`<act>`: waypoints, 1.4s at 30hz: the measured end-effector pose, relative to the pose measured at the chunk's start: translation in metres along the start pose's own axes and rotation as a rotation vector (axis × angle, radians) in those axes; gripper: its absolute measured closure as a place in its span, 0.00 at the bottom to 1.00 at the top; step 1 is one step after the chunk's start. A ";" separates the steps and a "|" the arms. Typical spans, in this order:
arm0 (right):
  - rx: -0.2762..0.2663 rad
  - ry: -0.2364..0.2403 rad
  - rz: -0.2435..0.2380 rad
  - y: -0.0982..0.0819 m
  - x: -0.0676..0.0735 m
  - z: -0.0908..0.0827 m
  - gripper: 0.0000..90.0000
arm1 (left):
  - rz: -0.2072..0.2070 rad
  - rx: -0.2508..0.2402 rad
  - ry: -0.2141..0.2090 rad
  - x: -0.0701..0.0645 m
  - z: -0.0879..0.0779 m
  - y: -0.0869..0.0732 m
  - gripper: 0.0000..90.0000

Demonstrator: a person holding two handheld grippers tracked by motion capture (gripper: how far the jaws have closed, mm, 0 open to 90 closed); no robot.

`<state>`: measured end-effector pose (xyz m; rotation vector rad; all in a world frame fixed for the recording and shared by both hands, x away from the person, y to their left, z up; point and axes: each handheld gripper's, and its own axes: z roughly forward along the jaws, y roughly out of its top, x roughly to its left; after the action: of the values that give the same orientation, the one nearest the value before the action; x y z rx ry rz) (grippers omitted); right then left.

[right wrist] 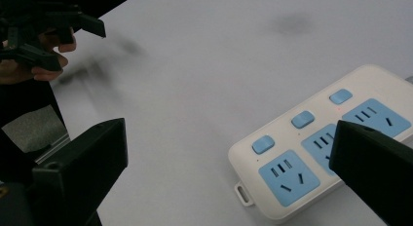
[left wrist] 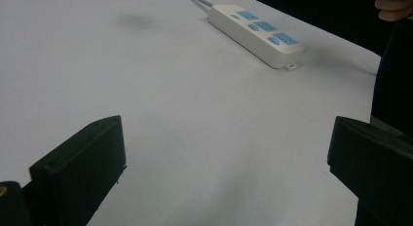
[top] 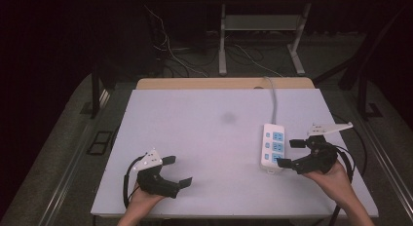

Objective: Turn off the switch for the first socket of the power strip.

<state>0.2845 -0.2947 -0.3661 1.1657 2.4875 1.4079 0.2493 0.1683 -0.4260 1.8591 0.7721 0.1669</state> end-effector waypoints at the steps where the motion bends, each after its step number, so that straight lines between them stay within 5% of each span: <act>1: 0.001 0.000 -0.003 0.002 -0.001 0.000 0.01 | 0.000 0.000 0.000 0.000 0.000 0.000 0.00; 14: 0.037 -0.021 -0.018 0.023 -0.010 0.003 0.01 | 0.000 -0.001 0.000 0.000 0.000 0.000 0.00; 42: 0.073 -0.061 0.036 0.049 -0.043 0.023 0.01 | 0.013 0.015 -0.002 0.000 0.001 0.000 0.00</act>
<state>0.3524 -0.2906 -0.3552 1.2533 2.5080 1.2796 0.2497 0.1671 -0.4268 1.8786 0.7614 0.1677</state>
